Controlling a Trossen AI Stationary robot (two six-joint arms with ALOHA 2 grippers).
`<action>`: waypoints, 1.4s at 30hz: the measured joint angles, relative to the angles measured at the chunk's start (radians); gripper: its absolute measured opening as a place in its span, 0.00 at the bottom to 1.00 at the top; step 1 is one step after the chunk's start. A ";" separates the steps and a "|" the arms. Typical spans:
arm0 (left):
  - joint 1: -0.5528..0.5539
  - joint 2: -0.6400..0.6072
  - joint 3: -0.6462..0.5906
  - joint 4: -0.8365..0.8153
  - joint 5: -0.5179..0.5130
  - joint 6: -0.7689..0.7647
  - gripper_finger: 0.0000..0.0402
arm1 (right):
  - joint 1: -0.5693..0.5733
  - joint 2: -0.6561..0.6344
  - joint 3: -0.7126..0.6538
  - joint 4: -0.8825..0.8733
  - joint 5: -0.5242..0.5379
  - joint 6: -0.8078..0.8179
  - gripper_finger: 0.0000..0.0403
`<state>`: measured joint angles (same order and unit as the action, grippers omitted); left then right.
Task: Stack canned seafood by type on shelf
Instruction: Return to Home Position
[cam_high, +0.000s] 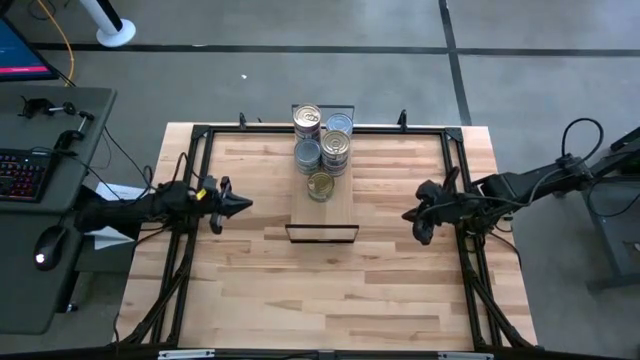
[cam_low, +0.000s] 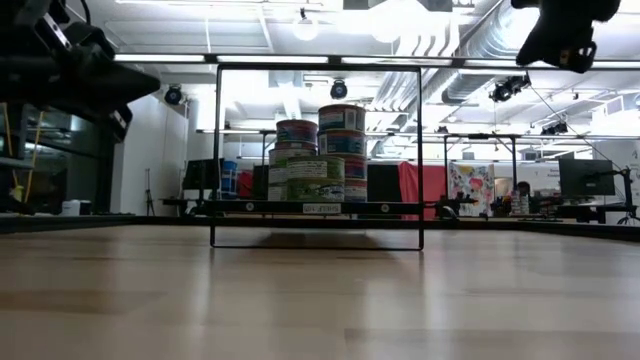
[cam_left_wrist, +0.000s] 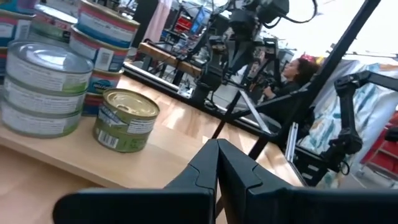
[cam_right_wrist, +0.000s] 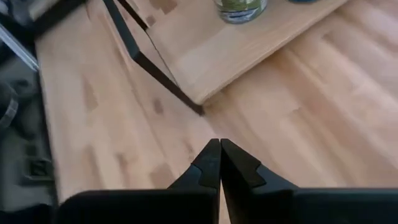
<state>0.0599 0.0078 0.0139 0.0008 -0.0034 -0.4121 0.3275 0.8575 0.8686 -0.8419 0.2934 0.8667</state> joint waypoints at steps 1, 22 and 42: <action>-0.001 0.005 0.000 0.001 -0.009 -0.005 0.00 | 0.000 -0.003 -0.006 -0.006 0.007 -0.038 0.00; -0.001 0.027 0.000 0.004 -0.033 0.003 0.00 | -0.385 -0.807 -0.777 0.618 -0.274 -0.431 0.00; -0.001 0.006 0.000 0.004 -0.034 0.004 0.00 | -0.434 -0.799 -0.785 0.633 -0.400 -0.598 0.00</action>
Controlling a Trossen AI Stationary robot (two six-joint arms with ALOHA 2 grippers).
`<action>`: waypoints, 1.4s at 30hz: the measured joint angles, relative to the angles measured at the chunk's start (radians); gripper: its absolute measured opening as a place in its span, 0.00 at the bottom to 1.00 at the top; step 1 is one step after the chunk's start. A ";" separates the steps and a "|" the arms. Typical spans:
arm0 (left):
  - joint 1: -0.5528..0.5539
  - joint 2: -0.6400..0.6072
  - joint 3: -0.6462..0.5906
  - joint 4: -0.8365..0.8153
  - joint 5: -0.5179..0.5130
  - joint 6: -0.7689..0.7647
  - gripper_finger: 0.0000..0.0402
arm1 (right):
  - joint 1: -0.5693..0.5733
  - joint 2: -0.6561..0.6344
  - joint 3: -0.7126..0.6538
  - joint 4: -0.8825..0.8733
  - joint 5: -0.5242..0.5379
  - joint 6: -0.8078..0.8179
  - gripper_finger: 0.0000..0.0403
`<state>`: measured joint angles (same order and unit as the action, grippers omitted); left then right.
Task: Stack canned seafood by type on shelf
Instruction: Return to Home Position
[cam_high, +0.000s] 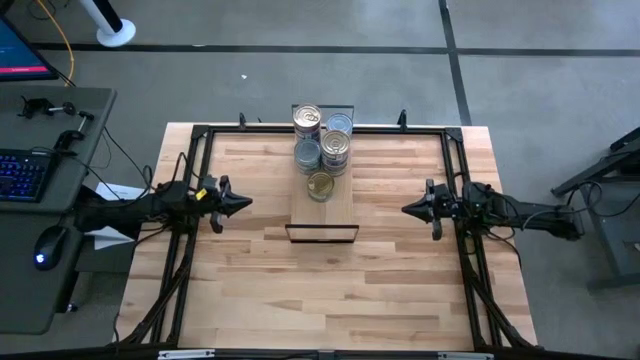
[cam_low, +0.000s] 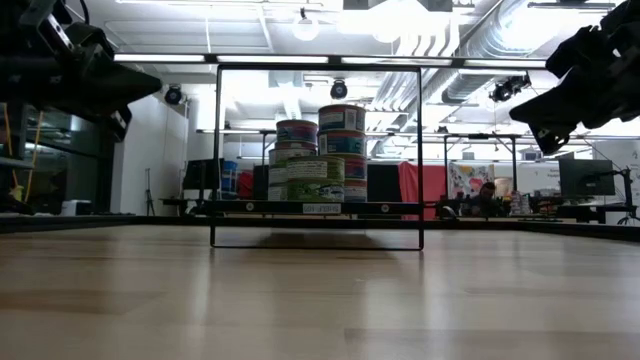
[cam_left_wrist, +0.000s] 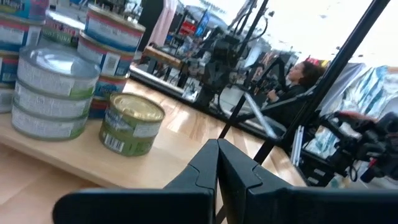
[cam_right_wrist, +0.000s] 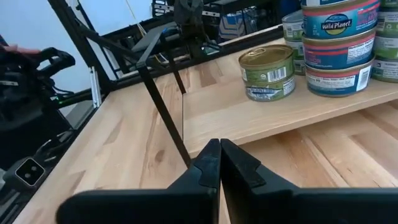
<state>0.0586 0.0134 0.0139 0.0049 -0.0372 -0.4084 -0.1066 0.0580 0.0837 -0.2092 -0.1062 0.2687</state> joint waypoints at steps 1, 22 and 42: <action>0.000 -0.011 0.000 0.000 0.000 0.000 0.00 | 0.003 -0.006 0.000 0.000 0.000 0.000 0.00; 0.000 -0.010 0.000 0.001 0.006 0.000 0.00 | 0.063 -0.054 -0.074 0.251 -0.004 -0.007 0.00; 0.000 -0.001 0.000 0.001 0.003 0.000 0.00 | 0.063 -0.044 -0.074 0.243 -0.006 -0.008 0.00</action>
